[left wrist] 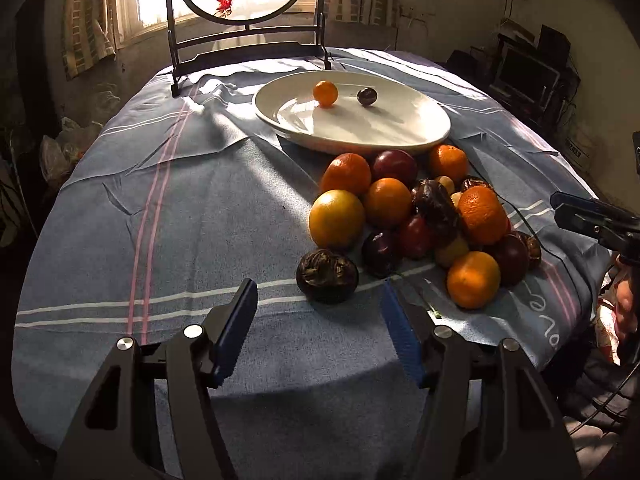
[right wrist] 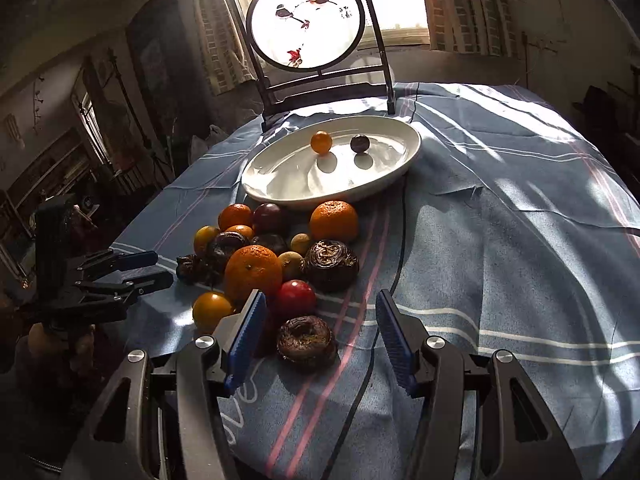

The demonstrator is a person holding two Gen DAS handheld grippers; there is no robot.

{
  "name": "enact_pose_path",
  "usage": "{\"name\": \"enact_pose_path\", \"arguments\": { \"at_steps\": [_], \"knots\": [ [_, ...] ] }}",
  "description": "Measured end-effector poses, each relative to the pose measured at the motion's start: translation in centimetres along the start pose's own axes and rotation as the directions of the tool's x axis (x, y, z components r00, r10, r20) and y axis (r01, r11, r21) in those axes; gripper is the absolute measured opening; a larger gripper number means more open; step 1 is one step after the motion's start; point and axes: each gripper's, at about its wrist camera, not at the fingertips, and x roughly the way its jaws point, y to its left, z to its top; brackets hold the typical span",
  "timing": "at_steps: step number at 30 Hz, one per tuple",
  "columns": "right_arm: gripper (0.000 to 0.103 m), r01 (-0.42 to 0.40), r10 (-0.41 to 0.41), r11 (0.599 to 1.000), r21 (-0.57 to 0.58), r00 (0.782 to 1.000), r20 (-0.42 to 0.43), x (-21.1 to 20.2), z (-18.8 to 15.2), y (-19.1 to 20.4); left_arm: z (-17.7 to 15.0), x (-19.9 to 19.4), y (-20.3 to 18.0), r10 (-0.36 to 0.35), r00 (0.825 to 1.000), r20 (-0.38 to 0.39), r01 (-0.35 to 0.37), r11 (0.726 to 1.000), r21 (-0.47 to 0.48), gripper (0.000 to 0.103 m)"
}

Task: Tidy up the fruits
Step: 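Grasp a brown dried date with the left tool while the right tool grasps a dried fig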

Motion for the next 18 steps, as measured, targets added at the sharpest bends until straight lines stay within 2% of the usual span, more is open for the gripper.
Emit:
{"name": "enact_pose_path", "arguments": {
  "at_steps": [2,5,7,9,14,18],
  "knots": [
    [0.057,0.008,-0.008,1.0,0.004,1.0,-0.017,0.2,-0.7,0.0,0.1,0.7,0.0,0.001,1.0,0.005,-0.001,1.0,-0.001,0.058],
    [0.057,0.021,-0.021,1.0,-0.003,0.999,-0.035,0.5,-1.6,0.3,0.2,2.7,0.1,0.005,1.0,-0.029,-0.006,1.0,-0.017,0.048],
    [0.057,0.042,-0.043,0.999,-0.03,0.998,-0.039,0.7,-2.0,0.8,0.2,2.9,-0.2,0.032,0.999,-0.009,-0.032,0.999,-0.003,0.045],
    [0.057,0.043,-0.046,0.997,-0.056,0.998,-0.053,1.0,-2.2,1.3,0.0,2.6,-0.7,0.036,0.999,-0.001,-0.036,0.999,0.012,0.037],
    [0.057,0.059,-0.066,0.99,-0.129,0.996,-0.056,2.0,-2.2,2.6,-0.7,0.9,-0.9,0.004,1.0,0.024,-0.004,1.0,-0.013,0.037],
    [0.057,0.053,-0.06,0.99,-0.134,0.997,-0.05,2.7,-2.1,2.5,-1.1,-0.3,-1.1,-0.014,0.999,0.031,0.014,1.0,-0.019,0.037]
  ]
}}
